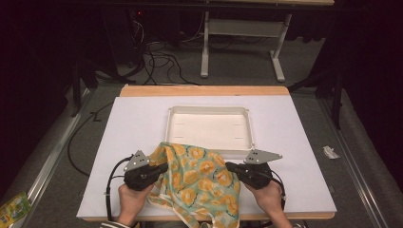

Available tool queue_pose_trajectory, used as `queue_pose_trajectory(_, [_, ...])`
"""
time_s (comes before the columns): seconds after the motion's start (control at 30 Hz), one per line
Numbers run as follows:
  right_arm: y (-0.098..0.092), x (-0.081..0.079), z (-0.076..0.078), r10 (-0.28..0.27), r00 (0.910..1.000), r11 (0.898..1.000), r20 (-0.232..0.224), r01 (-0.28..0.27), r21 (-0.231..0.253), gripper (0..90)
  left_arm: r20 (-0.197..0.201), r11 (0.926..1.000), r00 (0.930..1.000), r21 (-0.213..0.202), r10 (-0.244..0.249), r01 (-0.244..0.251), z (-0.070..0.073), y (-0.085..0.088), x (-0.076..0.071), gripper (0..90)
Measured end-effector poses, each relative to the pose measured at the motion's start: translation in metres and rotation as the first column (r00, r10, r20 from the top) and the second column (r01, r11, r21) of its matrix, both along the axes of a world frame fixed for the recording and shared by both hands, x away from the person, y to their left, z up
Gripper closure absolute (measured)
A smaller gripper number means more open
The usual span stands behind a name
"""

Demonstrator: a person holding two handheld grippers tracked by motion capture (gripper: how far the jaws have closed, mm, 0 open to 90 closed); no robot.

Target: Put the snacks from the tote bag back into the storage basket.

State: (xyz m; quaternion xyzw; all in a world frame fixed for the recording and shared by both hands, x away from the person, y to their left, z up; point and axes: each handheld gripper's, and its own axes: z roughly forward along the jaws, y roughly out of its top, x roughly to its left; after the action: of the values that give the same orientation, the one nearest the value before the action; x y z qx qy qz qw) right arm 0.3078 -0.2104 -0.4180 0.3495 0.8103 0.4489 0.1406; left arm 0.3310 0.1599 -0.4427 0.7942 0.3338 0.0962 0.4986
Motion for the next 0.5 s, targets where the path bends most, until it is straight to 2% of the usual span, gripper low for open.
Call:
queue_pose_trajectory(0.27, [-0.017,0.003,0.002,-0.055,0.9984,0.998,0.015,0.054,0.022,90.0,0.017,0.9999,0.9998,-0.011,-0.009,0.009,0.007,-0.001,-0.002,90.0])
queue_pose_trajectory(0.5, [-0.030,0.008,-0.004,-0.105,0.9945,0.994,-0.001,0.105,0.030,90.0,0.026,0.9998,0.9996,-0.015,-0.011,0.011,0.009,-0.003,-0.001,90.0])
